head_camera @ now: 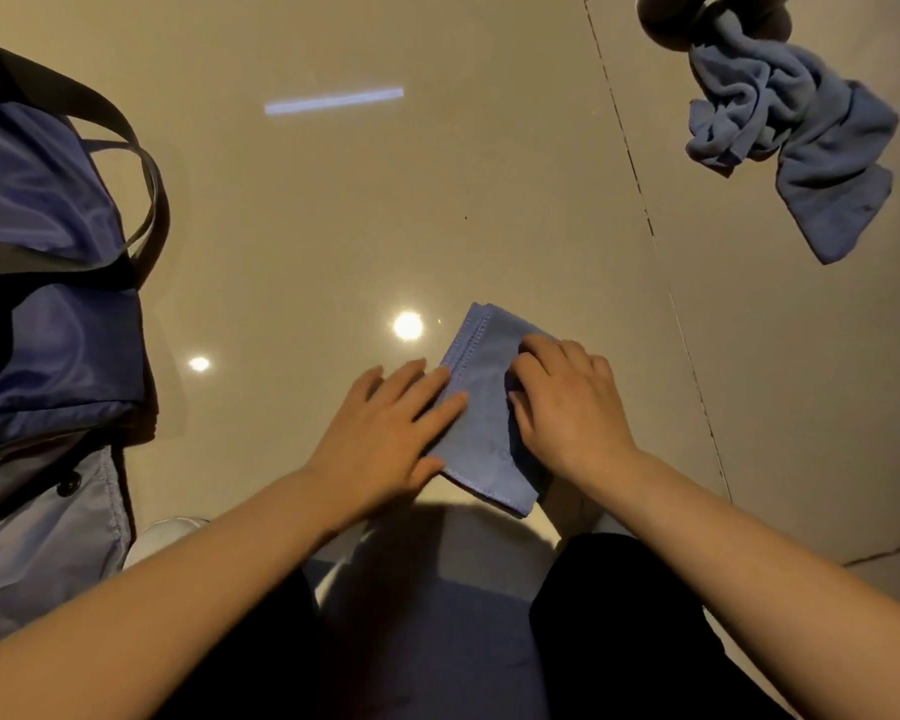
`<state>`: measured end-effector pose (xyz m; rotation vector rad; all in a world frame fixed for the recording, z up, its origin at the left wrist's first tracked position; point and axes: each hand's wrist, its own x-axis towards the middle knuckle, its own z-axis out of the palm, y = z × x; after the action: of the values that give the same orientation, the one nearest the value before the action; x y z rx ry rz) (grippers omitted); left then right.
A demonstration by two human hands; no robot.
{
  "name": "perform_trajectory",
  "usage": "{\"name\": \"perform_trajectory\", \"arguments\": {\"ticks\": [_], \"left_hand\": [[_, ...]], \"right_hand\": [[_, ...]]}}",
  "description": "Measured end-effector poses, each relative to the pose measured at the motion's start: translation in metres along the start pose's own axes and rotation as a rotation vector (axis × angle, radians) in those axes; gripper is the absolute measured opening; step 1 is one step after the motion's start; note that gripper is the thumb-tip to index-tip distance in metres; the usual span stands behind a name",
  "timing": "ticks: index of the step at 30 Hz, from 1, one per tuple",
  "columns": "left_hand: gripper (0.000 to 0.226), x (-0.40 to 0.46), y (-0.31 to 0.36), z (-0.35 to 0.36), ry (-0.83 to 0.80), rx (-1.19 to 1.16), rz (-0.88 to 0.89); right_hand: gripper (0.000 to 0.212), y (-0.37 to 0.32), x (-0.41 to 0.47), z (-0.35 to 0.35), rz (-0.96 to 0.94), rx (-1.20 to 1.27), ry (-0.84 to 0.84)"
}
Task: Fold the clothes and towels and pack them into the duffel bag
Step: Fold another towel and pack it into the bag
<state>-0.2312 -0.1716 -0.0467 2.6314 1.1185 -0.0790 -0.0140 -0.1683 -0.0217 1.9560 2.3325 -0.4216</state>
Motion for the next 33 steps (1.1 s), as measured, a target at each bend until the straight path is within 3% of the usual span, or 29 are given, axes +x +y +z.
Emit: {"name": "perform_trajectory", "arguments": {"ticks": [5,12,15,17,21,24,27,30,33], "left_hand": [[0.084,-0.01,-0.002,0.017,-0.165,0.006,-0.026],[0.091,-0.015,0.008,0.024,-0.184,0.005,0.111],[0.068,-0.024,-0.006,0.016,-0.106,-0.181,0.061],[0.061,-0.04,-0.019,0.004,-0.042,-0.324,-0.076],[0.053,-0.087,-0.053,-0.028,0.151,-0.376,-0.38],[0.038,-0.125,-0.077,-0.053,0.417,-0.304,-0.572],[0.042,-0.167,-0.095,-0.07,0.632,-0.267,-0.811],[0.044,-0.214,-0.12,-0.069,0.679,-0.164,-1.024],[0.048,-0.256,-0.147,-0.061,0.636,-0.223,-1.242]], "right_hand": [[0.075,-0.013,-0.01,0.005,0.097,0.024,-0.307],[0.075,0.036,0.007,-0.015,-0.062,-0.179,-0.442],[0.076,0.046,0.01,-0.022,-0.07,-0.213,-0.496],[0.071,0.034,0.012,-0.026,-0.015,-0.141,-0.466],[0.046,-0.024,0.017,-0.032,-0.047,0.174,-0.197],[0.049,-0.082,0.025,-0.034,-0.16,0.517,-0.316],[0.052,-0.133,0.04,-0.025,-0.219,0.705,-0.458],[0.056,-0.182,0.058,-0.011,-0.259,0.787,-0.523],[0.061,-0.232,0.08,0.0,-0.261,0.892,-0.534]]}}
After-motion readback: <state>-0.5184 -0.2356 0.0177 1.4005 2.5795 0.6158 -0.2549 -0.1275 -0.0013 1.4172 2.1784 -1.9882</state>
